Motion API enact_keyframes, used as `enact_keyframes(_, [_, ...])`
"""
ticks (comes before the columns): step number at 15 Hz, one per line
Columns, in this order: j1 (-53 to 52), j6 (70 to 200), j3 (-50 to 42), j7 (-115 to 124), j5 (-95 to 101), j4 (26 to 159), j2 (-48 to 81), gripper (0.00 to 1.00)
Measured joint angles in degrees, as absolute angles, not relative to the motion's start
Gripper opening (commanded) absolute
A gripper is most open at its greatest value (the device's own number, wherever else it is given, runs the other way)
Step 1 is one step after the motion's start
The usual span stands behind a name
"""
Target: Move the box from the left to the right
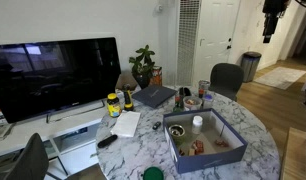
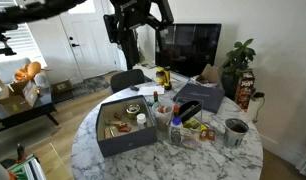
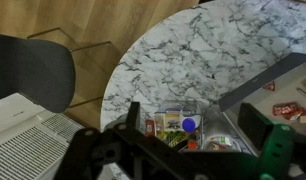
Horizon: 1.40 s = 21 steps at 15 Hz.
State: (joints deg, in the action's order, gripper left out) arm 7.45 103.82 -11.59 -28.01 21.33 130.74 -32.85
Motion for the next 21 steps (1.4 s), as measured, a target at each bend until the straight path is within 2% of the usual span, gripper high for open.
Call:
enact_keyframes(11, [7.1, 103.8, -11.3, -26.4, 21.1, 131.3, -32.0, 1.0])
enact_keyframes(21, [2.8, 104.0, -7.8, -19.8, 16.5, 139.5, -21.2, 1.0])
